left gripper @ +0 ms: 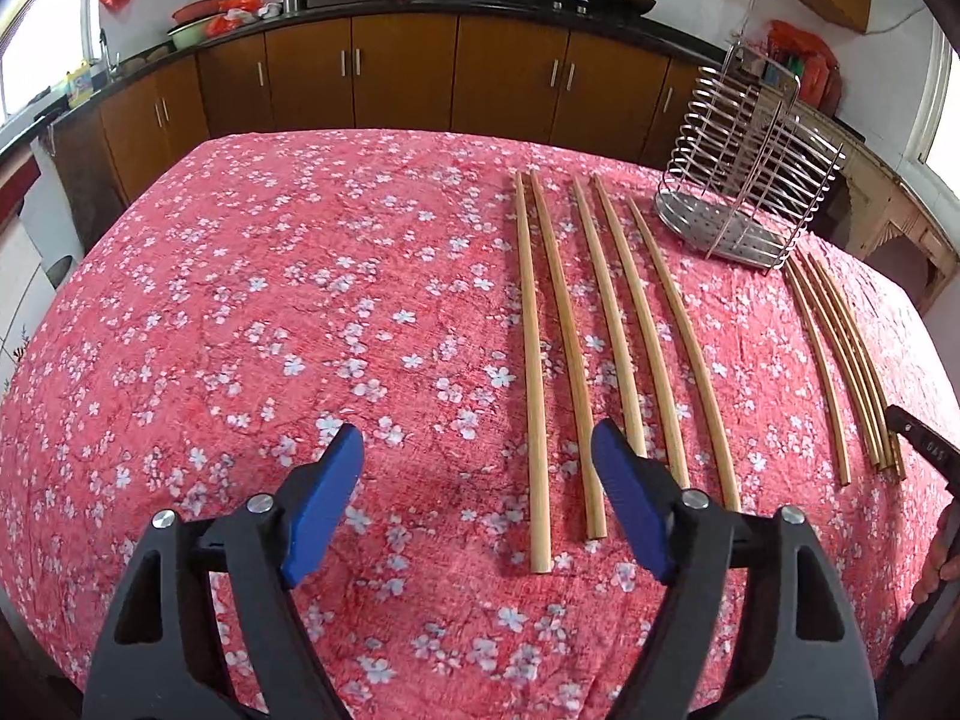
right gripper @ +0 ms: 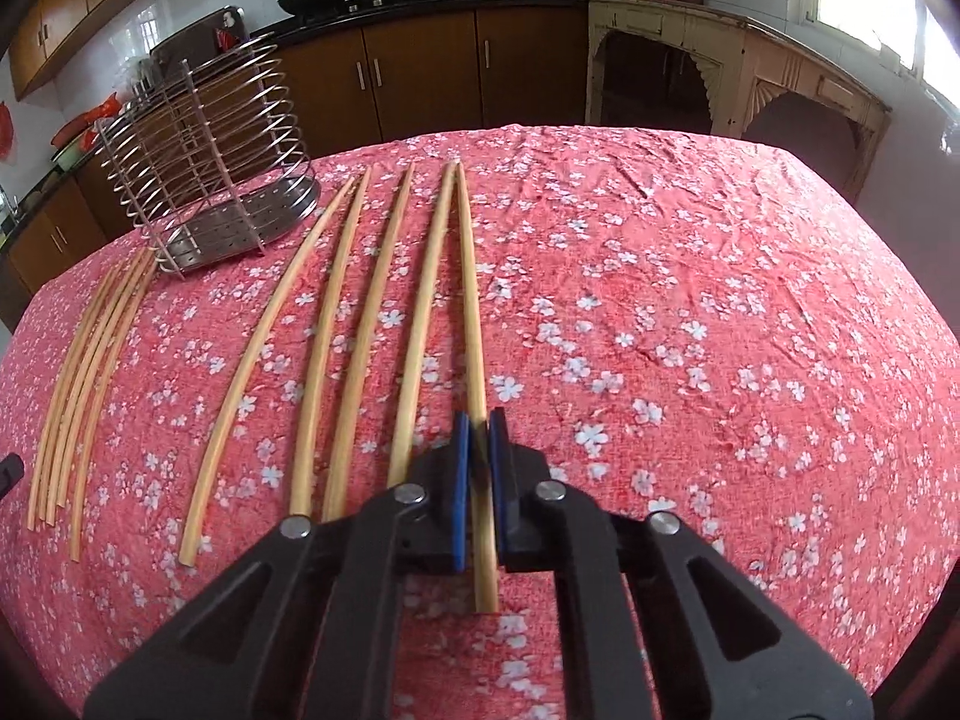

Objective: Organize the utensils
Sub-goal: 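Close the right tool on a wooden chopstick while the left tool grasps another, then lift the chopsticks upright with both tools and carry them toward the wire holder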

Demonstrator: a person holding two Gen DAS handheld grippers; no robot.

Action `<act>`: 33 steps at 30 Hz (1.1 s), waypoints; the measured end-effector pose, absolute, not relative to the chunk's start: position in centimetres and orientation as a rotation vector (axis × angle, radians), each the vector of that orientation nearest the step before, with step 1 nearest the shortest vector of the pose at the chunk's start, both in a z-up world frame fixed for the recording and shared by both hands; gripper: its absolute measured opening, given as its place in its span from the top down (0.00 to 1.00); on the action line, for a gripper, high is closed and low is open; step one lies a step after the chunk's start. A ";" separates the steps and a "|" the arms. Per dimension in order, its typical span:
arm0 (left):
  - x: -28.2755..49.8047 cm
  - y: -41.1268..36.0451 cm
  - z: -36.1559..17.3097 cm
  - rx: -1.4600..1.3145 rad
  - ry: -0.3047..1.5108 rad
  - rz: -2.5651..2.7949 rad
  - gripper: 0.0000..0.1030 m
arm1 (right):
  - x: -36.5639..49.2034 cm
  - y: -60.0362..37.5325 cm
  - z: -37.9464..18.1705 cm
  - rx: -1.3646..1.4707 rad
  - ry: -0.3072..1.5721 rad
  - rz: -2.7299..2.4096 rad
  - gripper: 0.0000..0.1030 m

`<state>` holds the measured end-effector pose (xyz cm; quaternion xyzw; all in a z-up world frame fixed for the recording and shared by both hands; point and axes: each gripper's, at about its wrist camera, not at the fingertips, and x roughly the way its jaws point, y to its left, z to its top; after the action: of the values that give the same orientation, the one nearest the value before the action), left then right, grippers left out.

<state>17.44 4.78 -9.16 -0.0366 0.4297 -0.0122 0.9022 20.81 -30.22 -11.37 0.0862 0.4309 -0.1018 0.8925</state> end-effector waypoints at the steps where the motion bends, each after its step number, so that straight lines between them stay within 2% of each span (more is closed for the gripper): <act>1: 17.5 4.8 -9.3 -0.072 0.890 -0.027 0.29 | 20.9 -30.6 -11.4 0.189 0.892 -0.227 0.93; 4: 17.9 4.4 -9.6 -0.059 0.908 -0.044 0.38 | 21.0 -31.8 -11.4 0.237 0.882 -0.250 0.93; 6: 18.3 4.1 -10.0 -0.041 0.929 -0.051 0.49 | 21.1 -32.0 -11.6 0.241 0.880 -0.249 0.93; 7: 18.4 4.0 -10.1 -0.035 0.933 -0.052 0.50 | 21.1 -32.0 -11.6 0.240 0.879 -0.249 0.93; 12: 18.3 3.4 -10.1 -0.008 0.929 -0.059 0.68 | 21.6 -31.8 -11.9 0.235 0.877 -0.246 0.92; 15: 18.0 2.7 -10.2 0.022 0.924 -0.062 0.73 | 21.2 -31.7 -11.9 0.230 0.878 -0.242 0.92; 24: 17.4 2.2 -10.2 0.042 0.906 -0.062 0.74 | 18.7 -31.7 -11.8 0.227 0.875 -0.240 0.92; 25: 17.4 2.0 -10.2 0.045 0.901 -0.057 0.76 | 18.6 -31.6 -11.8 0.225 0.874 -0.239 0.92; 27: 17.4 1.8 -10.3 0.045 0.895 -0.055 0.88 | 18.4 -31.6 -11.8 0.224 0.870 -0.238 0.92; 29: 17.5 2.1 -10.3 0.039 0.892 -0.051 0.93 | 18.1 -31.6 -11.8 0.229 0.866 -0.235 0.92; 33: 17.5 2.3 -10.2 0.024 0.896 -0.058 0.93 | 17.5 -32.0 -11.6 0.246 0.858 -0.225 0.93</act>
<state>17.53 2.34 -10.23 0.0116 0.4331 -0.0279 0.9008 17.53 -32.05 -11.56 0.1185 0.4140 -0.1088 0.8959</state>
